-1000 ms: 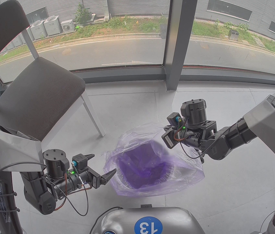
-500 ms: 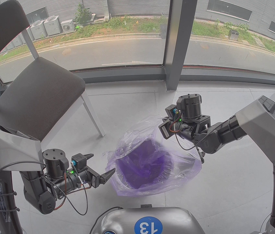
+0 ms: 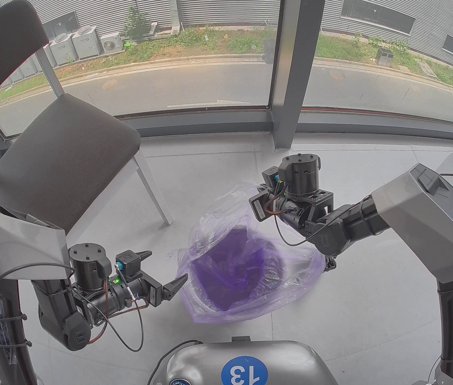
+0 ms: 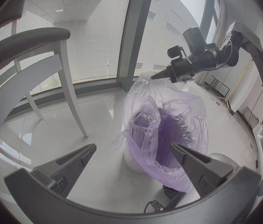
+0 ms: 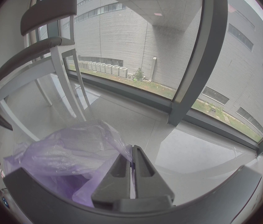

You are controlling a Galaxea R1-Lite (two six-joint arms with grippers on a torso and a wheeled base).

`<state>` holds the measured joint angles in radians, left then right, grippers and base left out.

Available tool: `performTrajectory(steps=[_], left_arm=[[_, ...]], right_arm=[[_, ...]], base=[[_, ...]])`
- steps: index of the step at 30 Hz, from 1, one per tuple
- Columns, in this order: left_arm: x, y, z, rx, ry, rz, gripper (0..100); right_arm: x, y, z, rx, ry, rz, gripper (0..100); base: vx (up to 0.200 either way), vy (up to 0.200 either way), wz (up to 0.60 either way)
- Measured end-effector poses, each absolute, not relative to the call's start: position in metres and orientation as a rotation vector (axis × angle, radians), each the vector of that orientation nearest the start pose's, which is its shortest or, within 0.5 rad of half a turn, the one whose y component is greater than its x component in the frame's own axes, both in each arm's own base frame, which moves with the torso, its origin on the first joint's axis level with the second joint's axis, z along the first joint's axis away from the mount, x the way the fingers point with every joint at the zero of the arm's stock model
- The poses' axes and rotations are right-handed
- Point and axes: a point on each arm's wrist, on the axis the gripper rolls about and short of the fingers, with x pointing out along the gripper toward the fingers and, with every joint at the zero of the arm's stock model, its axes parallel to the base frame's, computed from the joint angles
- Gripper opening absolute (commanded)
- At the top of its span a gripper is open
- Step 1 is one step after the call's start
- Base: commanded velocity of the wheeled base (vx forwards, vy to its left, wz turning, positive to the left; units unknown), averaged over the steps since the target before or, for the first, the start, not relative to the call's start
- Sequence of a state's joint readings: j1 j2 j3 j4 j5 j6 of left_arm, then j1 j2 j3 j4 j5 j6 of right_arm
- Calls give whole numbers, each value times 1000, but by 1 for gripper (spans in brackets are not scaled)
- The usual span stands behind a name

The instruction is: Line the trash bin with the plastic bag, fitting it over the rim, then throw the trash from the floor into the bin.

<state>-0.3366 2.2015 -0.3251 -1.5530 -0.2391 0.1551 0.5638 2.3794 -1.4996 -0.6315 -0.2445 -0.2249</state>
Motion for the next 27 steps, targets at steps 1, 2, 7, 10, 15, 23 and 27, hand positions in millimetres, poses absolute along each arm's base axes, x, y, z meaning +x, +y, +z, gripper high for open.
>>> performTrajectory(steps=[1,2,7,10,15,23,27], left_arm=[[275,-102,21,165,282,-595,100],[275,-102,21,165,282,-595,100],[275,-100,22,165,279,-591,100],[275,-100,22,164,279,-588,100],[276,-100,22,163,277,-587,100],[276,-99,22,162,277,-586,100],[276,-99,22,162,277,-586,100]], right_arm=[[413,256,96,-317,189,343,0],[414,258,96,-310,185,343,0],[415,264,96,-284,151,342,0],[415,267,94,-277,140,341,0],[418,271,94,-269,123,341,0],[423,274,93,-253,92,338,0],[424,275,91,-249,84,337,0]], base=[[0,0,0],[0,0,0],[0,0,0],[0,0,0],[0,0,0],[0,0,0],[0,0,0]])
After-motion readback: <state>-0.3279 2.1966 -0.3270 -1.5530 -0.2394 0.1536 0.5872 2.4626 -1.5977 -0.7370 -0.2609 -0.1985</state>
